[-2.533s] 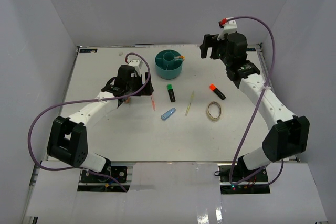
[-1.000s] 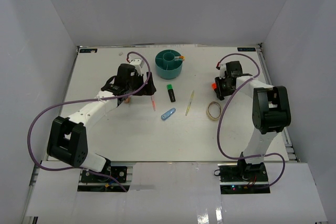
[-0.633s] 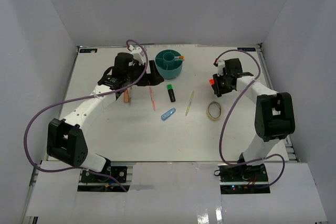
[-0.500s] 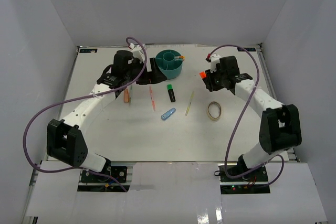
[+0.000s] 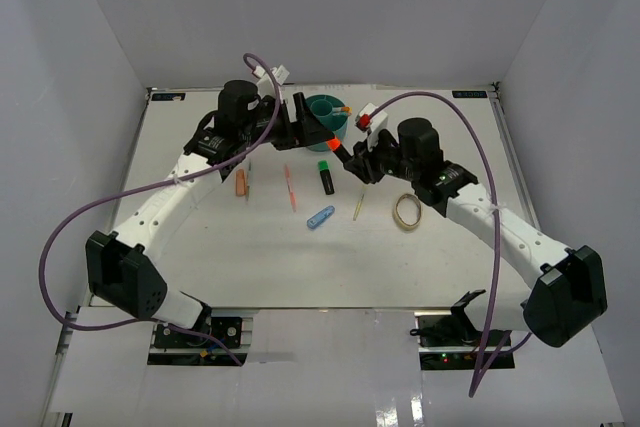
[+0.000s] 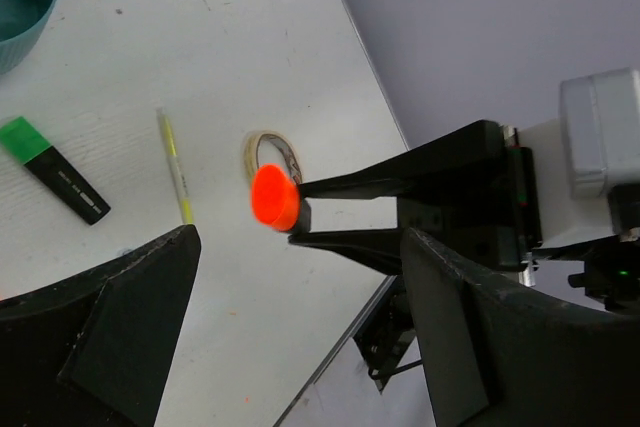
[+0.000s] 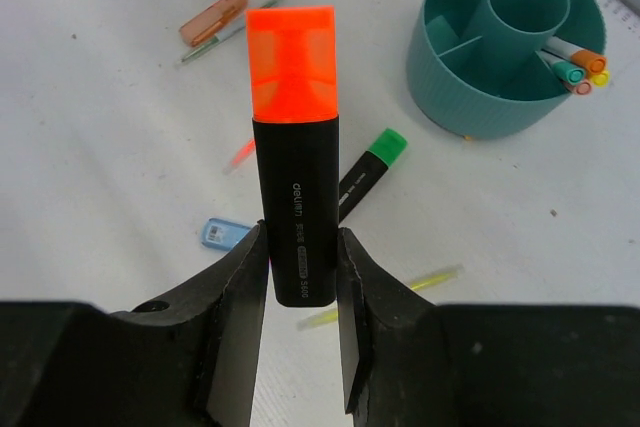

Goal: Sort the stationery into containers
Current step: Pick up the pen from the center of the board, then place the pen in the storage box.

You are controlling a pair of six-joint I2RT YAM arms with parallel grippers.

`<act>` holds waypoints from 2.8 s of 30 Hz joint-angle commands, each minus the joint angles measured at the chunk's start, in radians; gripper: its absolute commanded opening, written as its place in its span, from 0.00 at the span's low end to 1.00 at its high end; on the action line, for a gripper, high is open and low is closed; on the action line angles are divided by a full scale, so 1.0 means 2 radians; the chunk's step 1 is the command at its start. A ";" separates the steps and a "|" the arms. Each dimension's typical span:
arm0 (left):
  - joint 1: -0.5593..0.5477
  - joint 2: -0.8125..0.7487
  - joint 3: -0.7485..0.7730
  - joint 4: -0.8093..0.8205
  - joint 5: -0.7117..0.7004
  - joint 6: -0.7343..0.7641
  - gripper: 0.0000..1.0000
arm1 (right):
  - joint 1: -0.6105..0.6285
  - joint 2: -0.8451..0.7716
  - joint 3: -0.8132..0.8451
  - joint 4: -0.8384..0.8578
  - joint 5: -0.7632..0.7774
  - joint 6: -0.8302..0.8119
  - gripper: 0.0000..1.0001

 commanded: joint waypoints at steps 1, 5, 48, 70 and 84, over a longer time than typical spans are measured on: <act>-0.016 0.004 0.029 -0.001 -0.018 -0.012 0.91 | 0.012 -0.011 -0.002 0.032 -0.012 0.000 0.08; -0.028 0.017 0.040 -0.002 -0.034 -0.011 0.82 | 0.019 -0.017 -0.003 0.049 -0.009 0.000 0.08; 0.059 0.164 0.177 0.069 -0.232 0.164 0.11 | 0.026 -0.132 -0.117 0.085 0.092 0.044 0.90; 0.076 0.360 0.272 0.197 -0.134 0.213 0.17 | 0.025 -0.150 -0.168 0.068 0.079 0.062 0.90; 0.076 0.392 0.280 0.205 -0.125 0.203 0.53 | 0.026 -0.150 -0.177 0.066 0.078 0.067 0.91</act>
